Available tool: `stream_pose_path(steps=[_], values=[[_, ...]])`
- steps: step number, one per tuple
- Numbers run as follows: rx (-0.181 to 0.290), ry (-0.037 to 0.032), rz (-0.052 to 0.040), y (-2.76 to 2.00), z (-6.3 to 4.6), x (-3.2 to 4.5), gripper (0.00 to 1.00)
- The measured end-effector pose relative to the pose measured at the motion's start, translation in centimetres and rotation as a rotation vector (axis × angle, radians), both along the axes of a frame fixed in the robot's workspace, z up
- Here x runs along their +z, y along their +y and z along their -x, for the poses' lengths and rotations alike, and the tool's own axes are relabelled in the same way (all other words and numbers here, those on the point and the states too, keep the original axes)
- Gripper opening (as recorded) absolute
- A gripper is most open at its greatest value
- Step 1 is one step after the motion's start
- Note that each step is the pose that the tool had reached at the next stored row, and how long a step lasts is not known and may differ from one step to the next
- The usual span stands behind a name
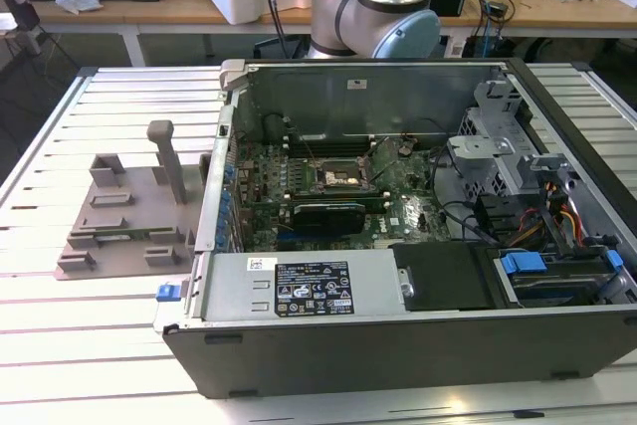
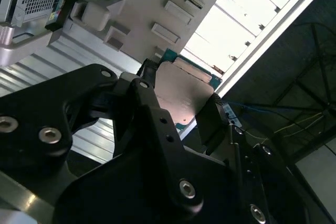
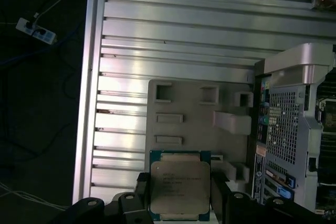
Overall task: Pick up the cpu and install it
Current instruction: 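Pick up the cpu and move it towards the insertion slot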
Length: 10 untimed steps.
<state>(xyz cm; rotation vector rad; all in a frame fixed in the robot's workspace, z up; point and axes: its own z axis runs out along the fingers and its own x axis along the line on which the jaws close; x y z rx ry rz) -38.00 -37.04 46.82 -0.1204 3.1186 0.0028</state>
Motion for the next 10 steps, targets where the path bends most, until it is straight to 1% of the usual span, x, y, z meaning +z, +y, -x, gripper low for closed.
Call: stream_pose_path(steps=[2,4,8,10], values=[[0.0,0.0,0.0,0.0,0.0,0.35,0.55],[0.0,0.0,0.0,0.0,0.0,0.88,0.55],[0.0,0.0,-0.0029,0.0,-0.02,0.91,0.55],[0.0,0.0001,-0.003,0.0,-0.3,0.84,0.55]])
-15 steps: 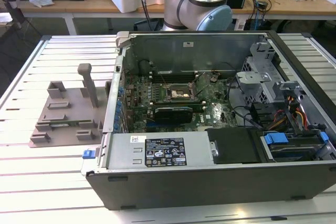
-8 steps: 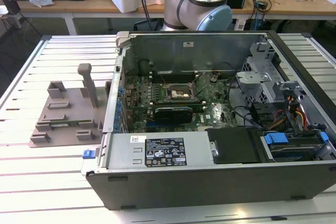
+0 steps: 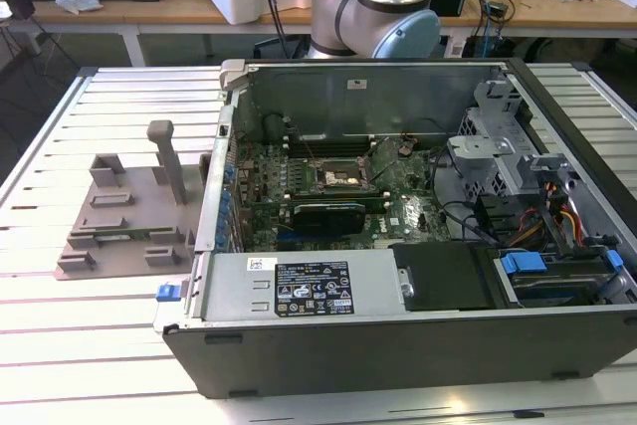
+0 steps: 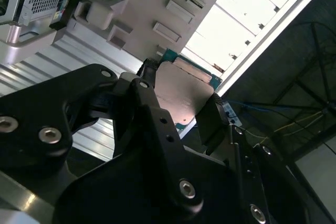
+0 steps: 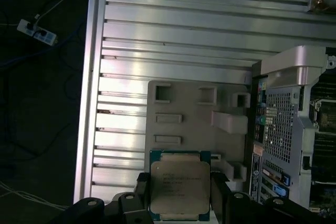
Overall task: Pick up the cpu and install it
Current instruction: 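Pick up the cpu and move it towards the insertion slot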
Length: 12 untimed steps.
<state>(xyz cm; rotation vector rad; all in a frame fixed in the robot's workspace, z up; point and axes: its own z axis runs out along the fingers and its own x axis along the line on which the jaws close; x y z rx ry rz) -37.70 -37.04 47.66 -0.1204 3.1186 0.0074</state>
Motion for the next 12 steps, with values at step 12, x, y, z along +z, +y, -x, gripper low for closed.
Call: stream_pose_path(steps=[12], values=[[0.0,0.0005,0.0,0.0,-2.3,-0.35,0.55]])
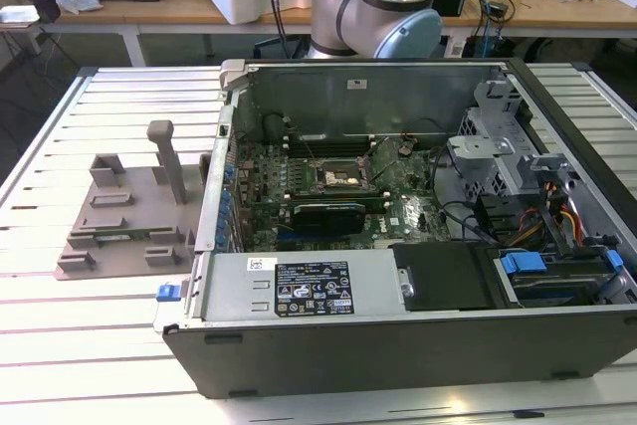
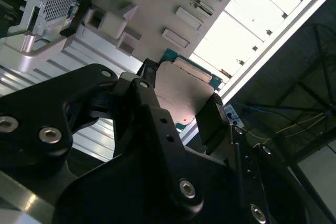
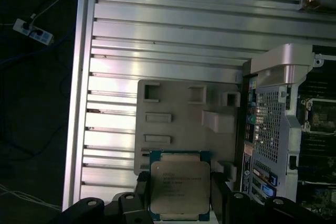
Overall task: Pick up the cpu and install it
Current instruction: 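Pick up the cpu and move it towards the insertion slot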
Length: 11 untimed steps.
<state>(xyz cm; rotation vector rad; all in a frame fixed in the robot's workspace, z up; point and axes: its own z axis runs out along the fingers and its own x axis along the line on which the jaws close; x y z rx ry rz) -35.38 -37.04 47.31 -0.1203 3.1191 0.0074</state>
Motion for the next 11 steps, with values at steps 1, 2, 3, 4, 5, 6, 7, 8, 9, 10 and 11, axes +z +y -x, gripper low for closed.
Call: stream_pose_path(steps=[1,2,3,4,5,6,7,8,9,10,11], values=[[0.0,-0.0001,0.0,0.0,-0.2,-0.03,0.55],[0.0,0.0,-0.0001,0.0,-0.3,-0.05,0.55],[0.0,0.0001,0.0,0.0,-0.5,-0.08,0.55],[0.0,0.0,0.0,0.0,-0.7,-0.12,0.55],[0.0,0.0001,0.0,0.0,-0.8,-0.14,0.55],[0.0,0.0001,-0.0001,0.0,-0.9,-0.16,0.55],[0.0,0.0,0.0,0.0,-1.1,-0.2,0.55],[0.0,0.0,-0.0001,0.0,-1.2,-0.21,0.55],[0.0,0.0,0.0,0.0,-1.3,-0.23,0.55],[0.0,0.0,-0.0001,0.0,-1.4,-0.25,0.55],[0.0,0.0,0.0,0.0,-1.5,-0.26,0.55]])
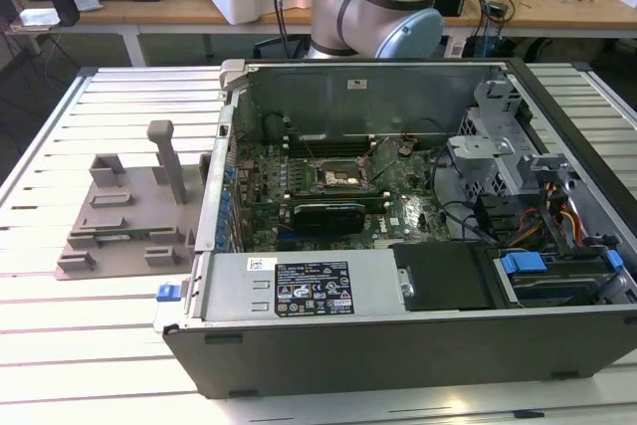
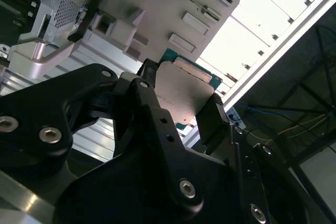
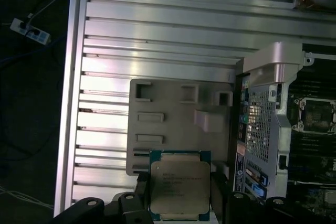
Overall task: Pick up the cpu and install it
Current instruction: 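Pick up the cpu and move it towards the insertion slot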
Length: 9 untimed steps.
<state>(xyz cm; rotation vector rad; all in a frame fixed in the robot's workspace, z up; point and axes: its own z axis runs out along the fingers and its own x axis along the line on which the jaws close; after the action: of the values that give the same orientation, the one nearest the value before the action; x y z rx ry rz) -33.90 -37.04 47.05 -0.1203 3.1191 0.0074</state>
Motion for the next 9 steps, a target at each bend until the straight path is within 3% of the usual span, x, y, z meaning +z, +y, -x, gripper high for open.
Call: stream_pose_path(steps=[9], values=[[0.0,0.0,-0.0001,0.0,-1.2,-0.14,0.55]])
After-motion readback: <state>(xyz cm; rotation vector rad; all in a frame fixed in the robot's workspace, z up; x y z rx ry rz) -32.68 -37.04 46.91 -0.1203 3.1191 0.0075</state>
